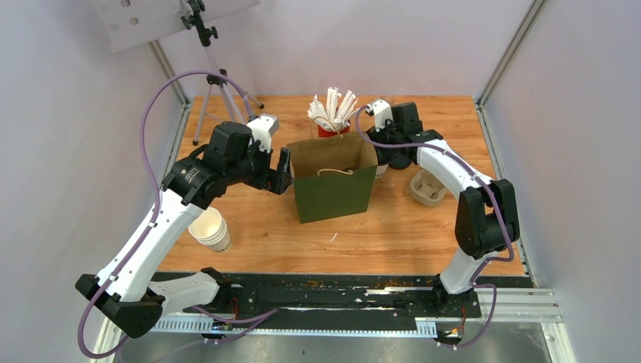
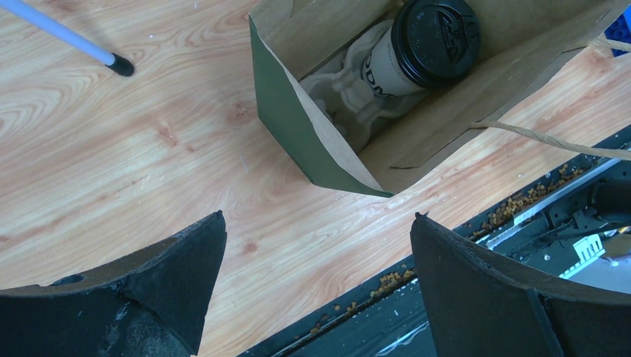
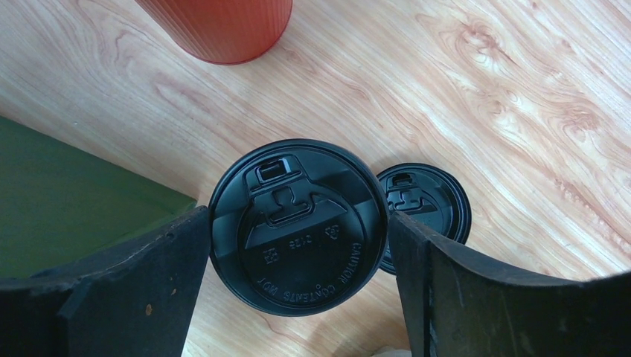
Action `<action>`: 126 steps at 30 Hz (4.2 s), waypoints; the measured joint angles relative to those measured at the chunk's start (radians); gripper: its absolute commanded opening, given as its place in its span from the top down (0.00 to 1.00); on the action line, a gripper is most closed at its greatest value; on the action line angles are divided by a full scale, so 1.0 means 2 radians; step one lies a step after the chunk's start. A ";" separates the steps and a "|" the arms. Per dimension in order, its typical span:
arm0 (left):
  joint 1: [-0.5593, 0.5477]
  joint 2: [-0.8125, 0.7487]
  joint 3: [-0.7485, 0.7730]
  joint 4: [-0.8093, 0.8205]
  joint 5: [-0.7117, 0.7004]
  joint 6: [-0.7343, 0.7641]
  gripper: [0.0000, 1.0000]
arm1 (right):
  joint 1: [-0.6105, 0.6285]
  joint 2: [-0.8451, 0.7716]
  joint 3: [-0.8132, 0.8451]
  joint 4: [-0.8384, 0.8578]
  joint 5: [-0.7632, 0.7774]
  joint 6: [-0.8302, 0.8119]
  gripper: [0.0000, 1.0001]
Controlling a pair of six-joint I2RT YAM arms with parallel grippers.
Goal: Pack the takeout coffee
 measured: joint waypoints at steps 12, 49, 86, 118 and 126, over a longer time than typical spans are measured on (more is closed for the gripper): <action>0.000 0.000 0.000 0.000 0.004 0.000 0.00 | 0.000 -0.004 0.000 -0.006 0.015 0.002 0.12; 0.000 0.000 0.020 -0.004 -0.010 -0.010 0.00 | -0.023 -0.015 -0.016 -0.001 0.000 0.051 0.19; 0.000 0.010 0.022 0.019 -0.017 -0.057 0.26 | -0.023 -0.030 -0.014 -0.042 0.010 0.059 0.32; 0.000 0.091 0.043 0.040 -0.043 -0.100 0.66 | -0.022 -0.183 0.117 -0.149 0.042 0.116 0.36; 0.000 0.101 0.043 0.051 -0.015 -0.070 1.00 | 0.002 -0.218 0.163 -0.193 0.043 0.114 0.35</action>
